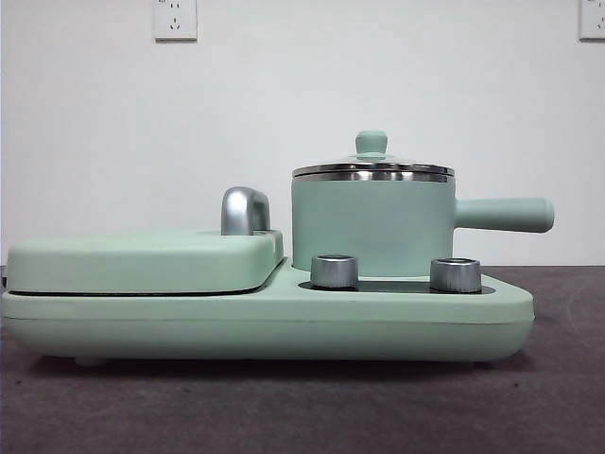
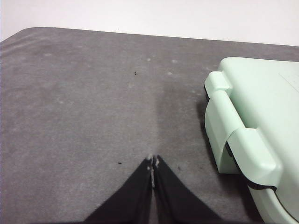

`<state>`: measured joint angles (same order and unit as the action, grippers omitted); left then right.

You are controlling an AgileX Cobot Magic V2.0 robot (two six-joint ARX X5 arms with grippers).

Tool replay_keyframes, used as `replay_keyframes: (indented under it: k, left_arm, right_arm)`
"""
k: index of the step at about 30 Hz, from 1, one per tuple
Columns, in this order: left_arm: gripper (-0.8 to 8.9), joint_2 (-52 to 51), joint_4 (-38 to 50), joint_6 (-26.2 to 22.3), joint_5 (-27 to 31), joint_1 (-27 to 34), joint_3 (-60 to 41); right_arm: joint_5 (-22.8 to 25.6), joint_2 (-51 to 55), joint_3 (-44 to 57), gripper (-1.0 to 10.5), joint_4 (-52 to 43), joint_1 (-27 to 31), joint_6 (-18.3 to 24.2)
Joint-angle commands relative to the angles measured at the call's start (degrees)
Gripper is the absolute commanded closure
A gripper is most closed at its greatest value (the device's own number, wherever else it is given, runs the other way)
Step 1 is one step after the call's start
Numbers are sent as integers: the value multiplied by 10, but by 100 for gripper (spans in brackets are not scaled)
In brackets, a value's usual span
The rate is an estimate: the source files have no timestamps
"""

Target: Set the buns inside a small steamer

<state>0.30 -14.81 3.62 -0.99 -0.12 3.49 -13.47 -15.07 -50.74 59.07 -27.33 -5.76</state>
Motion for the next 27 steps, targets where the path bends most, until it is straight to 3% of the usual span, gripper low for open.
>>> replay_keyframes:
  k: [1,21,24,27]
  left_arm:
    - [806,-1,-3,-10,2,1,-11]
    - [806,-1,-4,-10,2,1,-11]
    - [806,-1,-3,-10,2,1,-11]
    - [806,-1,-4,-10,2,1,-11]
  right_arm:
    - [0,-2,-7,926,-6,-3,5]
    - [1,0,-4,926,-12,0,5]
    - [3,5,21,932,-41,31,12]
    - [23,19,82,932,-128,104,29]
